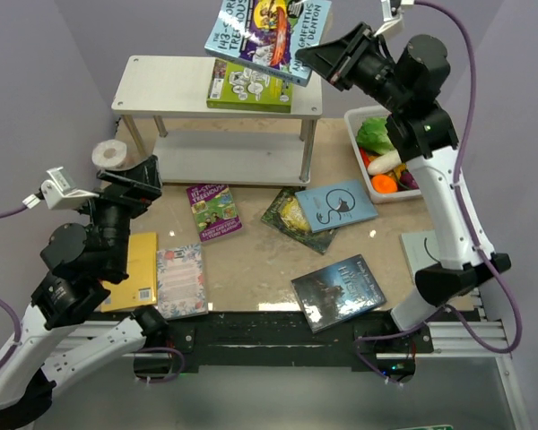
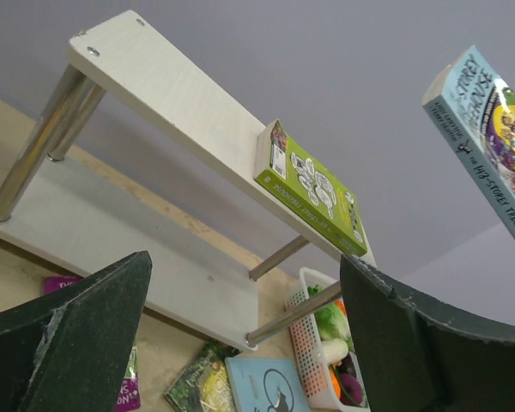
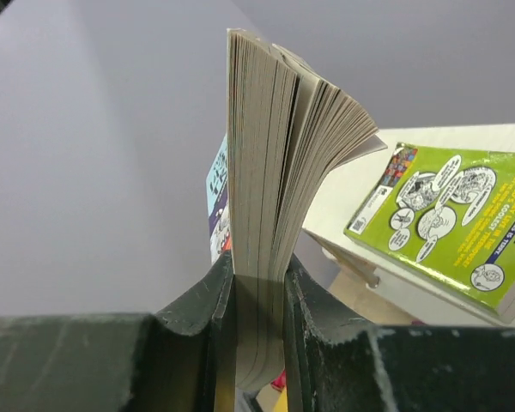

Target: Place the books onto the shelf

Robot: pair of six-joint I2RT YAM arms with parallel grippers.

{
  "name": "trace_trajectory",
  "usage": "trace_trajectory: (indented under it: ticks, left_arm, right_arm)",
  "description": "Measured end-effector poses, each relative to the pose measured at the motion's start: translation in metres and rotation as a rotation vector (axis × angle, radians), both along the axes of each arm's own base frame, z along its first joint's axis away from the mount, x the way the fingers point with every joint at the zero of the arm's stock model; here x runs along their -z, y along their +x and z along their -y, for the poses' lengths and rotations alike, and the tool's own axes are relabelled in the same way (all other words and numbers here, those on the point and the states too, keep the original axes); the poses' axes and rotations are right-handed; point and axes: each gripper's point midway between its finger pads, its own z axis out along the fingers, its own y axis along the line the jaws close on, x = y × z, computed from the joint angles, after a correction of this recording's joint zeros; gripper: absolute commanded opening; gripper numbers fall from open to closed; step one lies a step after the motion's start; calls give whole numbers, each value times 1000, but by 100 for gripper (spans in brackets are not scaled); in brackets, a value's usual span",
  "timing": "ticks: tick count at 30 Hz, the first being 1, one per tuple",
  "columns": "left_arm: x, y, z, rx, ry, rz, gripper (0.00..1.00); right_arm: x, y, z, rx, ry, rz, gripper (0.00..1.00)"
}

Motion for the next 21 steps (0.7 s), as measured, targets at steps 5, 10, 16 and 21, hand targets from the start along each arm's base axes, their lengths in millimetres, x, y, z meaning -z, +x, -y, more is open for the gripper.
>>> trace_trajectory:
  ticks: [5, 10, 16, 21]
  left_arm:
    - [2, 4, 1, -14, 61, -10, 96]
    - [9, 12, 9, -16, 122, -36, 96]
    - [16, 20, 17, -12, 147, -52, 96]
    - [19, 26, 24, -7, 168, -58, 96]
  right_arm:
    - [46, 29, -23, -125, -55, -130, 0]
    - [90, 49, -37, -208, -101, -256, 0]
    - [113, 65, -19, -196, -113, -336, 0]
    - [110, 74, -3, -168, -105, -328, 0]
